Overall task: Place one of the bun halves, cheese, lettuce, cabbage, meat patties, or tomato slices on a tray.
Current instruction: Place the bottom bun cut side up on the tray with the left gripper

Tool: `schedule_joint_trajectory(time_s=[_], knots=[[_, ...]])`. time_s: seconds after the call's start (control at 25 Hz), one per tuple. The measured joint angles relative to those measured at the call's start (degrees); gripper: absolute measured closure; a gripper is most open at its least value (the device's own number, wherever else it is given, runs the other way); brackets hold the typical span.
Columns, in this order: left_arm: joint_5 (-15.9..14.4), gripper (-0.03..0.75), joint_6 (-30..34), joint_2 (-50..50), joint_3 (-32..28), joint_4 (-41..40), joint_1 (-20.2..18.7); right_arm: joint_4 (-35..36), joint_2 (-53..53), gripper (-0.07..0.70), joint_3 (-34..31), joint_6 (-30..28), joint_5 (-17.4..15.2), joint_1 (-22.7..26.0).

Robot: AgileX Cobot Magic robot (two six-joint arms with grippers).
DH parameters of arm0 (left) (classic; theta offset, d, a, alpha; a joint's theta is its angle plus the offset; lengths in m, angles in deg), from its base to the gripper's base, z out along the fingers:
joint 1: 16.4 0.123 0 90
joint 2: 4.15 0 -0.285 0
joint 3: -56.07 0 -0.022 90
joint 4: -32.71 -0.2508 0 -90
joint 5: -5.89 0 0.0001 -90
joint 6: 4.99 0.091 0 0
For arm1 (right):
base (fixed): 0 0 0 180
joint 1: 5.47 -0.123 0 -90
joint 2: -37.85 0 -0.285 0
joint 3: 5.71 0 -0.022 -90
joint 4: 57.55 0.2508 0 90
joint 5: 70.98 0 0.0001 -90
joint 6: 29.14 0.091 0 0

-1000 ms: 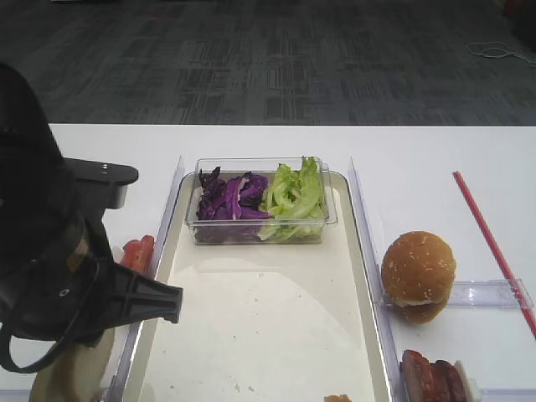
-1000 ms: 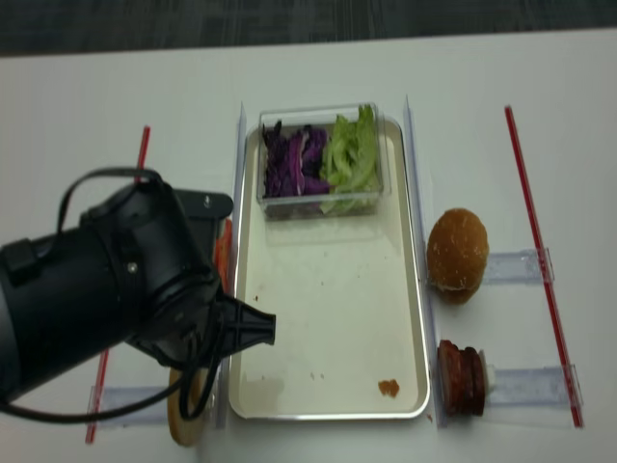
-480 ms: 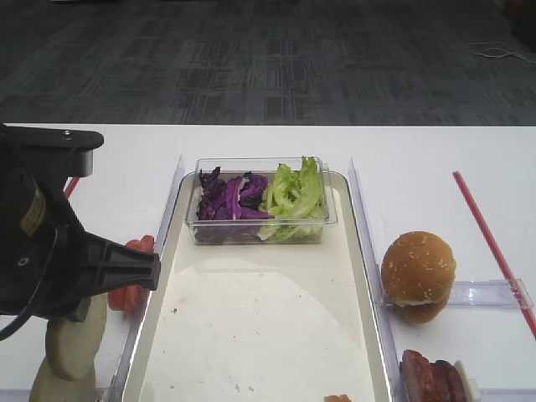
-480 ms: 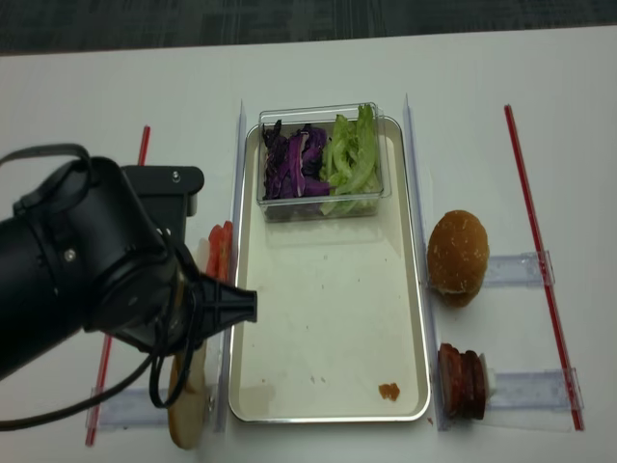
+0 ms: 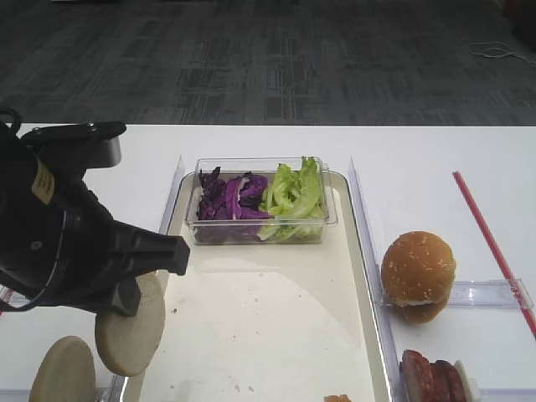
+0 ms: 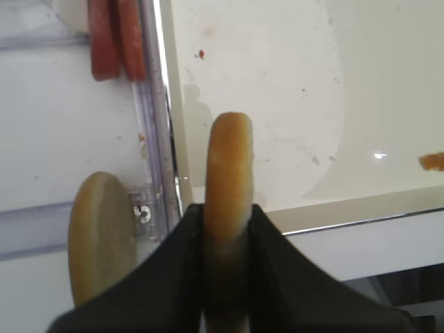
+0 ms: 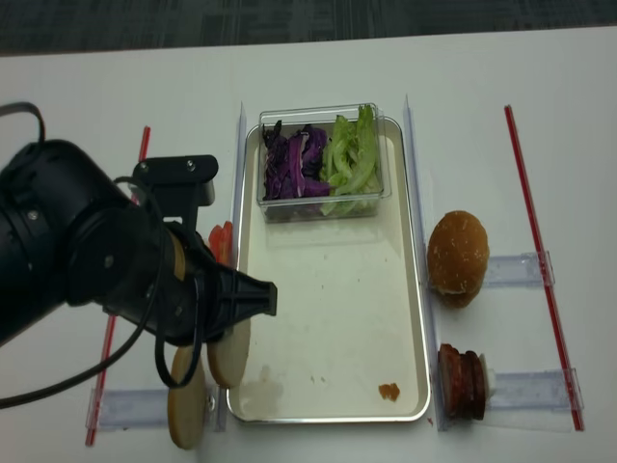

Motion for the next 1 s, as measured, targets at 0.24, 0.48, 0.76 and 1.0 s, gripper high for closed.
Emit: schedule_joint_trajectory(time_s=[0.24, 0.48, 0.76, 1.0], knots=[[4.11, 0.610, 9.77, 0.00, 0.00, 10.03, 3.88, 0.00, 0.00, 0.178, 0.00, 0.00, 0.00, 0.00], [7.51, 0.610, 22.21, 0.00, 0.00, 22.57, 7.06, 0.00, 0.00, 0.178, 0.00, -0.22, 0.00, 0.00], [9.11, 0.610, 35.69, 0.00, 0.00, 36.71, 9.63, 0.00, 0.00, 0.178, 0.00, -0.22, 0.00, 0.00], [9.45, 0.610, 45.77, 0.00, 0.00, 48.86, 11.37, 0.00, 0.00, 0.178, 0.00, -0.22, 0.00, 0.00]])
